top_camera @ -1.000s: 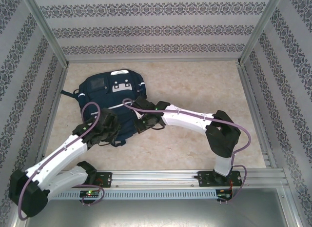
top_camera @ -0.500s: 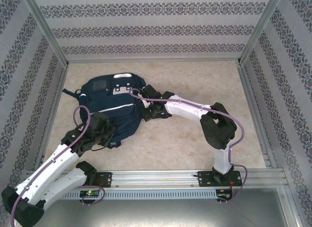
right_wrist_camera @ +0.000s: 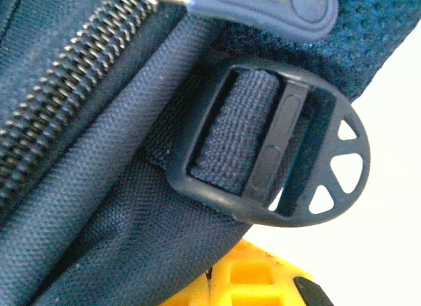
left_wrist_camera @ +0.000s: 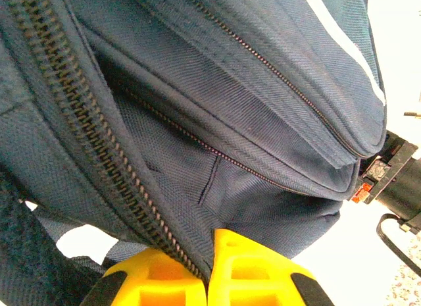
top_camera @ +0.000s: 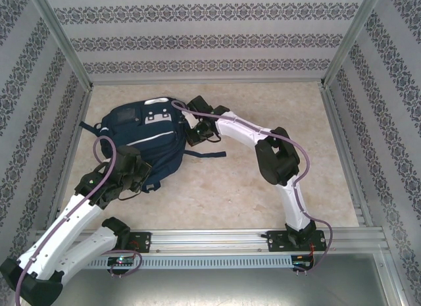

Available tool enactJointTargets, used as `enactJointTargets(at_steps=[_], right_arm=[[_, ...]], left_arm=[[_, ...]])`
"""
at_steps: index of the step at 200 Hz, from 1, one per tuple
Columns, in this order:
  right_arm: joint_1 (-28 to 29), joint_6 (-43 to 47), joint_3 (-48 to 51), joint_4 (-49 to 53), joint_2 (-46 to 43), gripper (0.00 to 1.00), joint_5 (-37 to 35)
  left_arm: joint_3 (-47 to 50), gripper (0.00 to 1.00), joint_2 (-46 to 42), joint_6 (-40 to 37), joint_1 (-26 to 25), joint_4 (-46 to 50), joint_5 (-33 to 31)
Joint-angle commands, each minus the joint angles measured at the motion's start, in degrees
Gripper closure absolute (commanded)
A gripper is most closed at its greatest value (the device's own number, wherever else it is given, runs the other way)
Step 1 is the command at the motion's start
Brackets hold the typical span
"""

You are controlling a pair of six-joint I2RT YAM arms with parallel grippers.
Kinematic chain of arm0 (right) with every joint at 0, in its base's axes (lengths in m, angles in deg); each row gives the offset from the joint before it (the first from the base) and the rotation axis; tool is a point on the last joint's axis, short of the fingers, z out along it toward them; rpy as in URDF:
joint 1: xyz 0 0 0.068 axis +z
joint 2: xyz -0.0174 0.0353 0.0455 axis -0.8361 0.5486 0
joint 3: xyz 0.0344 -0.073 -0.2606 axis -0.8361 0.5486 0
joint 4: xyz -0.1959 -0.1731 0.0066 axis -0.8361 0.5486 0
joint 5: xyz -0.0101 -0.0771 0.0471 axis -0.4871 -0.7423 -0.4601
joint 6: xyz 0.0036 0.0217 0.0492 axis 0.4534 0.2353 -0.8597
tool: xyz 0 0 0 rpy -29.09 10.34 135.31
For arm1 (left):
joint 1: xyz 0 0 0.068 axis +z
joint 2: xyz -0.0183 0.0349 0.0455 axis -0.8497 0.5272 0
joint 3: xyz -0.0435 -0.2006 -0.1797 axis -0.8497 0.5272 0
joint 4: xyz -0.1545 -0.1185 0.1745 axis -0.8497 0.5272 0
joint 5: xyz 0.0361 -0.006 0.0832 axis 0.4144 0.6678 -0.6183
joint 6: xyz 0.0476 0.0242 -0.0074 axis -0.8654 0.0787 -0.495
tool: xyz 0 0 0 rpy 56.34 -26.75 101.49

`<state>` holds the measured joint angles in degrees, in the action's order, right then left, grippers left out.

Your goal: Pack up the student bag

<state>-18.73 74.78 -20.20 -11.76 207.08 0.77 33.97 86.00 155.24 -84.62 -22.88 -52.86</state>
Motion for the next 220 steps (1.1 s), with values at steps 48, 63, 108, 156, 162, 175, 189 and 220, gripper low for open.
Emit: enactJointTargets(at_steps=[48,63,108,156,162,175,189,220], right_arm=[[-4.97,-1.97,9.21,-8.65,-8.60,1.00,-11.72],[-2.94,-2.68,12.94,-9.54,-12.14,1.00,-11.80],[6.71,-5.44,16.69,-8.27,-16.85,1.00,-11.17],[13.06,-12.21,13.85,-7.93,-14.87,1.00,-10.07],[13.38,-12.75,13.70,-8.02,-14.62,1.00,-10.10],[13.92,-13.49,13.62,-8.00,-14.48,1.00,-10.45],[14.03,-14.24,13.98,-8.05,-14.70,1.00,-10.85],[14.43,-15.20,15.40,-8.77,-15.44,1.00,-10.86]], left_arm=[[-2.62,1.00,3.22,-13.44,6.97,5.90,6.06],[-3.12,1.00,5.58,-18.13,11.18,5.29,7.51],[-3.38,1.00,13.11,-32.45,26.21,1.92,14.05],[-6.45,0.56,15.92,-33.02,29.69,2.59,21.05],[-6.12,0.53,14.64,-31.58,29.66,2.41,22.38],[-4.66,0.52,11.65,-27.90,29.27,2.34,24.99],[-2.11,0.51,7.75,-23.32,28.11,2.10,27.22],[3.87,0.49,0.91,-11.87,22.63,-0.10,29.25]])
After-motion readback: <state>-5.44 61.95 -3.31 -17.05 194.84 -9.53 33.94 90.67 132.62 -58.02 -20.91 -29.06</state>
